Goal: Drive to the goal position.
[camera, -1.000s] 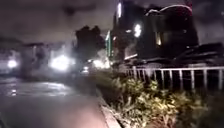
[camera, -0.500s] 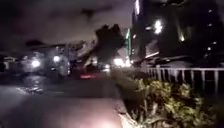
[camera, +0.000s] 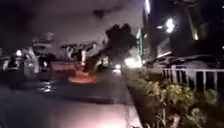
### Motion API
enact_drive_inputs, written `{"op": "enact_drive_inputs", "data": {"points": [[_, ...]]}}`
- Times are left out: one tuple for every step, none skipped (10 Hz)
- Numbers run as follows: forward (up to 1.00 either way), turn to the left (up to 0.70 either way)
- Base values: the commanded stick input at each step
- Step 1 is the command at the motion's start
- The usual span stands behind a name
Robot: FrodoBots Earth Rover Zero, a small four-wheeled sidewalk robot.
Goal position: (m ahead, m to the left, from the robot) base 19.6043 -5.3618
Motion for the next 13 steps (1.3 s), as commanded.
{"op": "enact_drive_inputs", "data": {"points": [[0.45, 0.0], [0.45, 0.0], [0.45, 0.0], [0.45, 0.0], [0.45, 0.0], [0.45, 0.0], [0.45, 0.0], [0.45, 0.0], [0.45, 0.0], [0.45, 0.0], [0.45, 0.0], [0.45, 0.0], [0.45, 0.0]]}}
